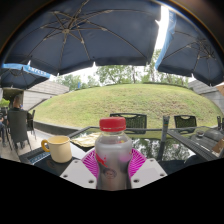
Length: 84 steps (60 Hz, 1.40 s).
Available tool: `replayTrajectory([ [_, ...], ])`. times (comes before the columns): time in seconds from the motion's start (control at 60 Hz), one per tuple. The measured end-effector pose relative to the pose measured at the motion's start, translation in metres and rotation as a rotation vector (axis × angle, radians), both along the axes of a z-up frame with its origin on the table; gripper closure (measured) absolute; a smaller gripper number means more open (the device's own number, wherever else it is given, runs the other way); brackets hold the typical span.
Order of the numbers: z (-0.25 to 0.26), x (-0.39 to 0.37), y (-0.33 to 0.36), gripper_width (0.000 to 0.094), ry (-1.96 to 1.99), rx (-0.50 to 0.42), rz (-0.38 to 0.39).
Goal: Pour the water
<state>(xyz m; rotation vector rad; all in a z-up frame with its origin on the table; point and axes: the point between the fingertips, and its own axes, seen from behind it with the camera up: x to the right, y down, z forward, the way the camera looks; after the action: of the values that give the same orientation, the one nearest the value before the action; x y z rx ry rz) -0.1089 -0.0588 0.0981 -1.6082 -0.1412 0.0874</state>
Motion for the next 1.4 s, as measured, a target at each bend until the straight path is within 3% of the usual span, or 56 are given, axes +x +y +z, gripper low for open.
replayTrajectory([
  [0.15,0.026,-0.014,0.024,0.0607,-0.288,0.047,-0.025],
  [0.35,0.067,-0.093,0.085,0.0607,-1.024,0.197,-0.028],
  [0.433,0.058,-0.127,0.100,0.0608,-1.357,0.254,0.015],
  [0.567,0.055,-0.155,0.115,0.0607,-1.902,0.393,0.012],
  [0.65,0.026,-0.185,0.129,0.0604,-2.153,0.442,0.050],
  [0.883,0.036,-0.173,0.145,0.0602,-2.388,0.446,0.038],
  [1.0,0.047,-0.158,0.152,0.0601,-2.228,0.451,0.011],
  [1.017,0.071,-0.155,0.135,0.0602,-2.197,0.448,0.006],
  [1.133,0.119,-0.134,0.136,0.0603,-1.504,0.355,-0.032],
  [1.25,0.125,-0.101,0.137,0.0570,-0.636,0.174,0.002],
  [1.333,0.096,-0.100,0.125,0.0573,-0.124,0.021,0.089],
  [1.4,0.067,-0.091,0.118,0.0572,0.076,-0.068,0.098],
])
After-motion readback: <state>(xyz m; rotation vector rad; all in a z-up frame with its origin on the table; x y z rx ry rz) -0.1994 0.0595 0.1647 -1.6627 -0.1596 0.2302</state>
